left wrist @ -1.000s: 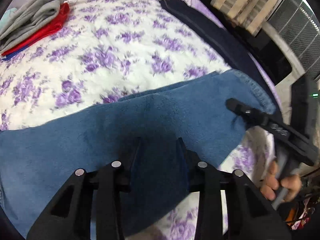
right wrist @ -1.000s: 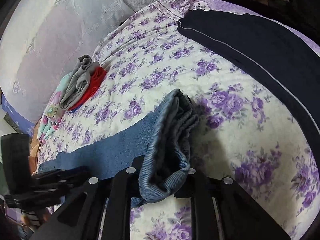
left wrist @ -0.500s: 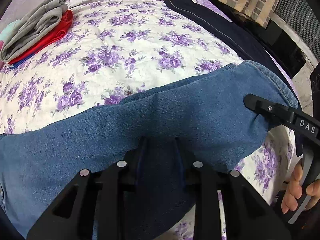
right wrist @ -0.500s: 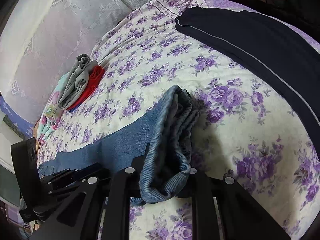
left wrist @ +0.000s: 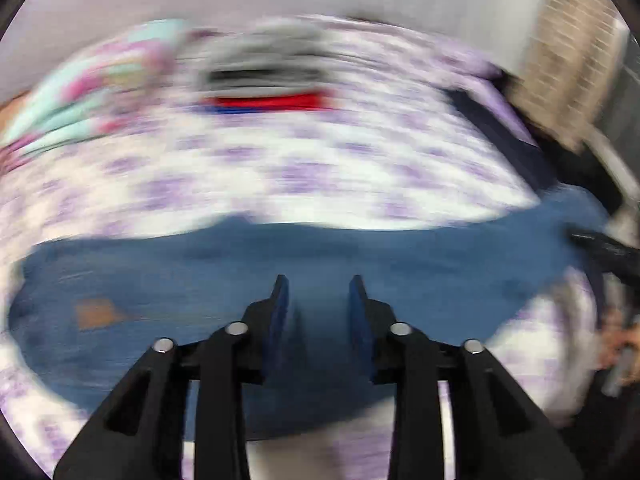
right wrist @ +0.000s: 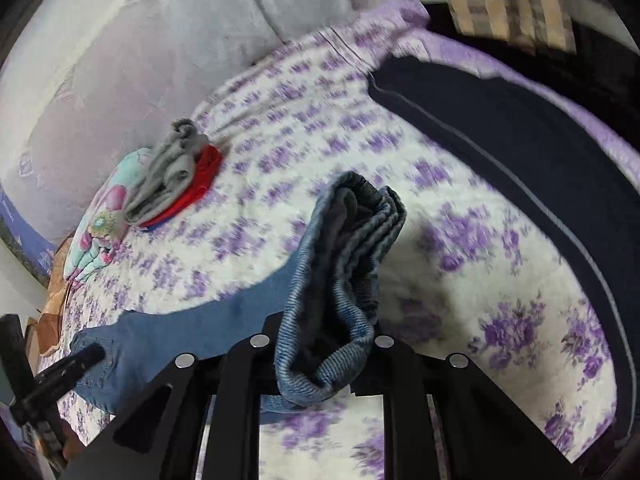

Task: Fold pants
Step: 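Lay the leg hems over the jeans near the left gripper holding the waist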

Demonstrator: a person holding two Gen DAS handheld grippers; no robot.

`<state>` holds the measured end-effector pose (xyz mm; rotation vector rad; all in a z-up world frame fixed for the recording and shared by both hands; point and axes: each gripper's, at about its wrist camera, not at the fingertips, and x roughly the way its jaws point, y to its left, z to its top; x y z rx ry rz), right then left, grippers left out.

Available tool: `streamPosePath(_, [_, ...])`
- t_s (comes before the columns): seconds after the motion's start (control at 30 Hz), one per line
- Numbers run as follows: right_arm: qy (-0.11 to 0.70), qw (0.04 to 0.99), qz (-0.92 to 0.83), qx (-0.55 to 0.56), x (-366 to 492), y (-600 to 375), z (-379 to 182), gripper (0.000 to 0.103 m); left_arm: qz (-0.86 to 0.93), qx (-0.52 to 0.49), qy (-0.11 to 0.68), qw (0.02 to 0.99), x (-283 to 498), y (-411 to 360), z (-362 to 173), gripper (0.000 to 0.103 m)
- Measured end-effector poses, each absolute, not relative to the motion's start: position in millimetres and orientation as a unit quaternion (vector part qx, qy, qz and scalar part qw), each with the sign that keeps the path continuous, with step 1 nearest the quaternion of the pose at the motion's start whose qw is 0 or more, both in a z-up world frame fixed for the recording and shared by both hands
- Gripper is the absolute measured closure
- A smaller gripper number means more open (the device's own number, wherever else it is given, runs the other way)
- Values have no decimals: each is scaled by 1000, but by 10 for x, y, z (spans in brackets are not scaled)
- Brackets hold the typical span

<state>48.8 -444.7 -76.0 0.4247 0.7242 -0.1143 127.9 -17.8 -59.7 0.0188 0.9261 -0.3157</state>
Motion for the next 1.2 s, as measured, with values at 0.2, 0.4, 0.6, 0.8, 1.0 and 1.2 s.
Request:
streamPosePath(0.2, [341, 922, -65, 173, 571, -3972, -478, 85, -91, -48, 469, 877, 1573, 1010, -1061, 46])
streamPosePath(0.4, [352, 930, -33, 97, 737, -3196, -263, 85, -76, 60, 436, 895, 1486, 622, -1150, 23])
streamPosePath(0.6, [388, 921, 15, 21, 1050, -2329, -417, 85, -118, 0, 434, 893, 1443, 890, -1091, 24])
streamPosePath(0.8, [439, 892, 83, -69, 1212, -1444, -870, 85, -133, -19, 433, 891, 1453, 944, -1081, 24])
streamPosePath(1.0, [478, 870, 62, -106, 1297, -1178, -1437, 82, -144, -38, 434, 888, 1466, 993, -1078, 24])
streamPosePath(1.2, [514, 846, 123, -63, 1177, -1201, -1226, 18, -146, -40, 435, 888, 1466, 1002, -1078, 24])
